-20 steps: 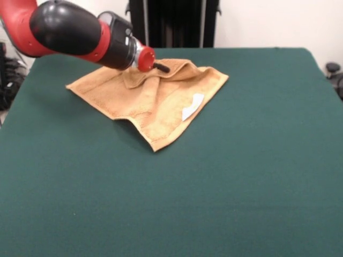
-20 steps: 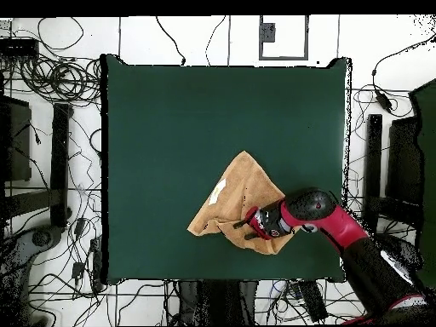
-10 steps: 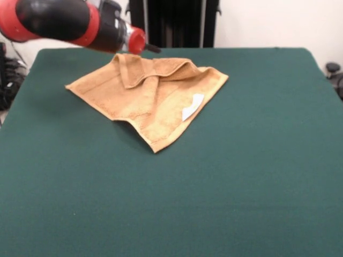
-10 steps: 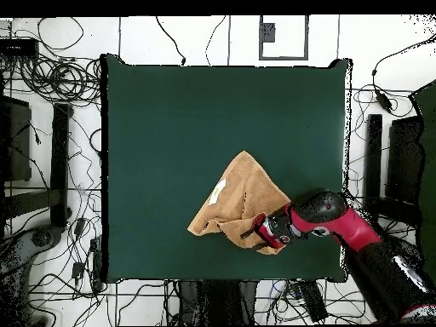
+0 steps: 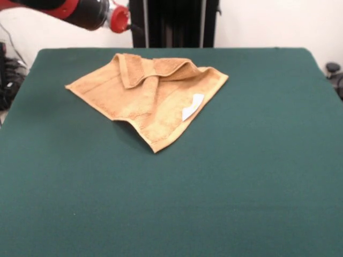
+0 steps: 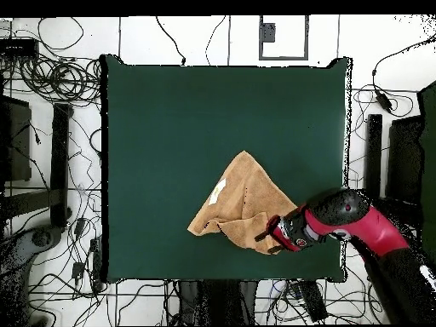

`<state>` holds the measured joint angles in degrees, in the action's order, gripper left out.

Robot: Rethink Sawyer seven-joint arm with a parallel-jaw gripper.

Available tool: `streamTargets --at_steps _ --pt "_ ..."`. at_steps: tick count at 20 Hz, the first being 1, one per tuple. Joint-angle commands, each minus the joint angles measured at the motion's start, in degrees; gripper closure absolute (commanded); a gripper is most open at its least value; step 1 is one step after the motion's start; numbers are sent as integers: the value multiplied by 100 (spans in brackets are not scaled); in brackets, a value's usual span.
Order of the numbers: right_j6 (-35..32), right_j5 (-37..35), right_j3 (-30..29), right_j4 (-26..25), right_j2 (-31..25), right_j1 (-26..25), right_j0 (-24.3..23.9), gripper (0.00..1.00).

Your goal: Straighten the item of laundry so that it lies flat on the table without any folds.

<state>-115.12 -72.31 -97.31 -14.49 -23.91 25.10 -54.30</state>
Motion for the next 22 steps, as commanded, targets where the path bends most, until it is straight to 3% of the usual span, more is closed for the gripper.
streamTargets --at_steps 1,2,6,13,15,16,20,22 --pt "122 2876 420 -1261 -164 203 521 0" --pt "-12 3437 428 -1495 -156 256 562 0" --pt "-709 4590 374 -1929 82 545 773 0" --pt "-1113 5077 282 -1627 763 916 1174 0" --pt "-1015 4626 63 -1251 828 928 1161 0" --pt "-815 3719 -46 -865 781 807 1083 0" --pt "-329 2276 316 -240 673 285 981 0" --pt "-243 2272 334 -157 605 28 964 0"
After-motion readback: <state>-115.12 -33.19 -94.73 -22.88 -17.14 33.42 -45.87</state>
